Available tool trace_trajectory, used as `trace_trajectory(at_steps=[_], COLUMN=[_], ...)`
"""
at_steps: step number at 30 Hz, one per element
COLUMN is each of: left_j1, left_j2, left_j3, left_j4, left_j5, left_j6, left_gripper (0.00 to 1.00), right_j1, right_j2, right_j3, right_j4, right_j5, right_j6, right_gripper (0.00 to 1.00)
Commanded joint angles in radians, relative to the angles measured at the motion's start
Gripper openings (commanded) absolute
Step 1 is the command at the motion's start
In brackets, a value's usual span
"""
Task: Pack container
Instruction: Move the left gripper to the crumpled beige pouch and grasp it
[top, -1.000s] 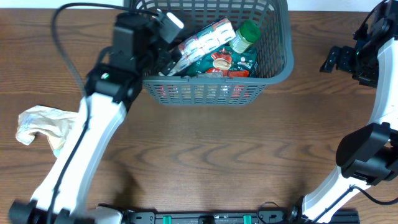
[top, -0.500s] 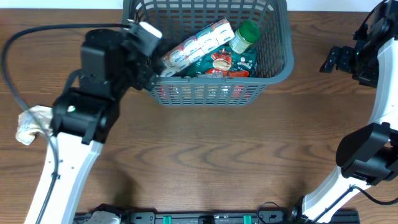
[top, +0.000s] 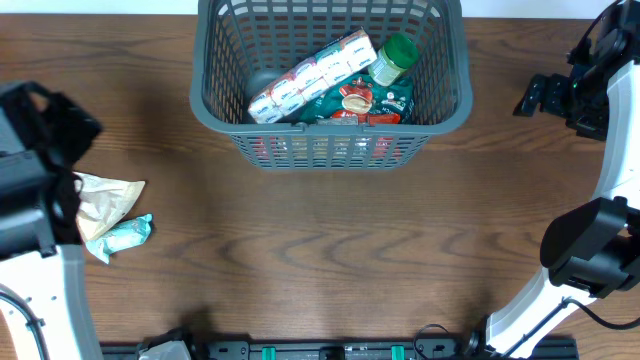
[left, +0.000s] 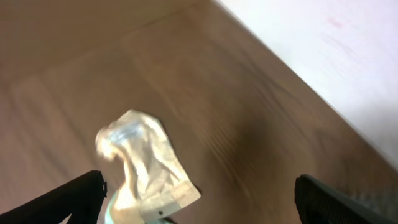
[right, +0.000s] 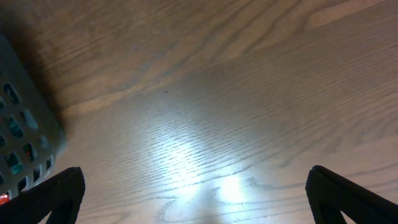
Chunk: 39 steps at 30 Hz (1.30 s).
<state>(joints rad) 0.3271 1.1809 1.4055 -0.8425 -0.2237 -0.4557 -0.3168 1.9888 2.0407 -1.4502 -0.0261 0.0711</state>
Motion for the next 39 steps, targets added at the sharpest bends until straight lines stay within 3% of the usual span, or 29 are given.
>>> trace_trajectory(at_steps=[1, 4, 21, 39], left_j1=[0.073, 0.119, 0.312, 0.331], left_j2=[0.037, 0.074, 0.393, 0.768], left_j3=[0.001, 0.001, 0.0, 0.0], left_j4=[-0.01, -0.01, -0.036, 0.05], left_j5=[0.005, 0.037, 0.067, 0.133], left_j6=[-0.259, -0.328, -0.392, -0.423], left_gripper=[0.98, 0.98, 0.99, 0.99], right_j1=[-0.002, -0.002, -0.002, -0.002], right_j2=[-0.002, -0.002, -0.002, -0.002], right_j3=[0.002, 0.002, 0.002, 0.002], right_j4=[-0.002, -0.001, 0.006, 0.006], right_j5=[-0.02, -0.02, -0.016, -0.015], right_j6=[-0.009, -0.009, -0.009, -0.009], right_gripper=[0.99, 0.99, 0.99, 0.99])
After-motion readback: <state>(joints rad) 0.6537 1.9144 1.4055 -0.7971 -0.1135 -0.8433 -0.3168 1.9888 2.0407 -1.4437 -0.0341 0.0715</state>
